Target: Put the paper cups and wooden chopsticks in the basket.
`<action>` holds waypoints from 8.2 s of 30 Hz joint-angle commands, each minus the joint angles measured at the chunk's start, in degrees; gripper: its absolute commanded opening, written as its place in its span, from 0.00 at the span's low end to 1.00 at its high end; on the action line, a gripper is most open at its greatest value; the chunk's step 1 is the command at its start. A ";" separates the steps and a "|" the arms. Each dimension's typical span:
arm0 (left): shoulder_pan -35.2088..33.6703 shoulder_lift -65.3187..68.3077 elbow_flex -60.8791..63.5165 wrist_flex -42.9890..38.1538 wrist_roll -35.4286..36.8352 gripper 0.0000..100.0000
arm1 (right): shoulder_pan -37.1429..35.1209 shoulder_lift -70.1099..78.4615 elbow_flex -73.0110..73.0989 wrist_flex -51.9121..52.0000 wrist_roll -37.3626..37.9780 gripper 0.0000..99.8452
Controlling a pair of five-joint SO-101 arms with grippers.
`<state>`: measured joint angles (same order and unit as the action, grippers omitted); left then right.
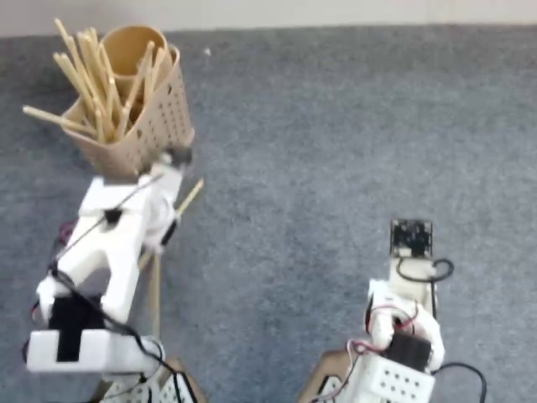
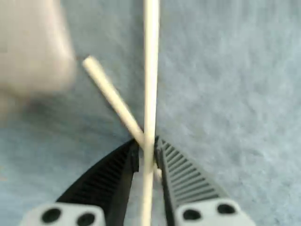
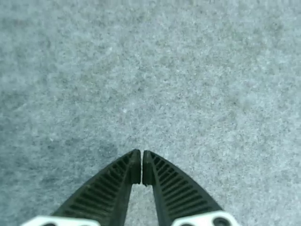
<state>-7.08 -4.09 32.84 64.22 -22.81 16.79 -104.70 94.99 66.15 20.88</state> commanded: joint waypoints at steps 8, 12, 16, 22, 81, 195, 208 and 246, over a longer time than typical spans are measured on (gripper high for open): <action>16.31 -0.31 -44.53 19.34 5.27 0.00 | -0.48 -0.40 4.18 -0.92 0.88 0.03; 17.27 -0.40 -54.29 22.51 5.10 0.00 | -0.48 -0.40 4.18 -0.92 0.88 0.03; 15.16 -0.84 -65.63 20.04 5.19 0.00 | -0.48 -0.40 4.18 -0.92 0.88 0.03; 10.07 -1.45 -88.22 19.43 8.62 0.00 | -0.48 -0.40 4.18 -0.92 0.88 0.03; -5.14 -31.87 -17.19 -41.23 24.09 0.00 | -2.59 -0.40 4.18 -0.75 0.88 0.03; -7.60 -97.10 64.40 -5.71 18.81 0.13 | -10.51 -0.31 9.27 -0.57 0.88 0.03; -7.60 -97.19 64.40 8.97 18.81 0.13 | -10.51 -0.31 9.27 -0.57 0.88 0.03; -7.60 -97.19 64.40 9.23 18.81 0.13 | -10.51 -0.31 9.27 -0.57 0.88 0.03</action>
<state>-14.29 -101.05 96.13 73.36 -3.47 6.24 -104.70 94.99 66.15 21.23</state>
